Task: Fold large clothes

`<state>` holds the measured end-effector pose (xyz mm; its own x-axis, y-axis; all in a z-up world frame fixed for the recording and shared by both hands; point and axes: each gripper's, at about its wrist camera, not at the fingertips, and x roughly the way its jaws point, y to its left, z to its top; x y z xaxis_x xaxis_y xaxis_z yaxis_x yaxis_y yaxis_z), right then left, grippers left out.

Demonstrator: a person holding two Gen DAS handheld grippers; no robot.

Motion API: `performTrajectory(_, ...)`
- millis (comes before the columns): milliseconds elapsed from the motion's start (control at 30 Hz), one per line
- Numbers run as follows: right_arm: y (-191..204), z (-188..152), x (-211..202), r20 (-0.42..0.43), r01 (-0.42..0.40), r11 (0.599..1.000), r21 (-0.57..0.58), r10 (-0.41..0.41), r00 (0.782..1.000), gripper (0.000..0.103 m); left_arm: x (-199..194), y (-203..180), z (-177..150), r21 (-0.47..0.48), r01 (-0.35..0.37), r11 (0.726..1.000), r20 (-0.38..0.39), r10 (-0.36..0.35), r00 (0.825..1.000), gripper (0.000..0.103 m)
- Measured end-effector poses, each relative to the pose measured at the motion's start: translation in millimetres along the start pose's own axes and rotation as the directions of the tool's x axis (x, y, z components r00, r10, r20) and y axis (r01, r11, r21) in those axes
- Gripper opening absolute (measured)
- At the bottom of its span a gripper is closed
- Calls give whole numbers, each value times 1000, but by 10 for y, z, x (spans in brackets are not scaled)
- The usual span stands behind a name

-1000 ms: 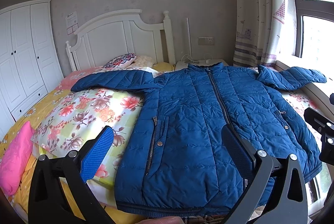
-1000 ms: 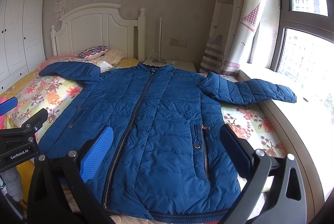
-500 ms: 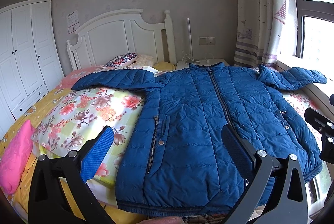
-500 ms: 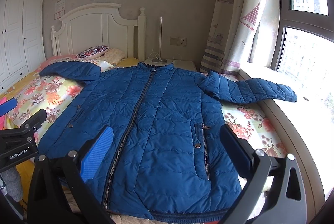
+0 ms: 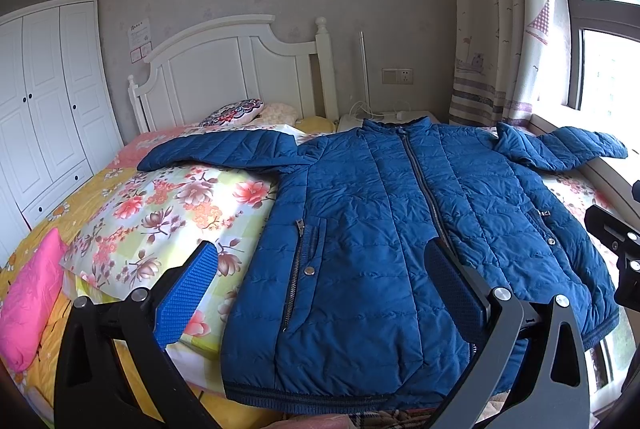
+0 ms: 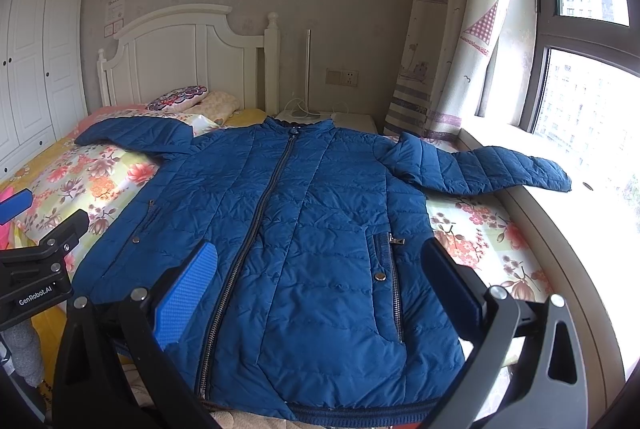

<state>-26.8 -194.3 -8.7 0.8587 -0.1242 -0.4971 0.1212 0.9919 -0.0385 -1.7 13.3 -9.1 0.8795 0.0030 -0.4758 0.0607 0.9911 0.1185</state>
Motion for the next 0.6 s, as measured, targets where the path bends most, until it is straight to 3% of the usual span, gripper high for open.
performTrajectory(367,-4,-23,48,-16,0,1000,6,0,1000,101,47,6,-25,0,0,1000,-14,0,1000,99)
performTrajectory(600,-112,-61,252,-39,-32,999,39,34,999,101,266,-47,-22,8,1,1000,-64,0,998,99)
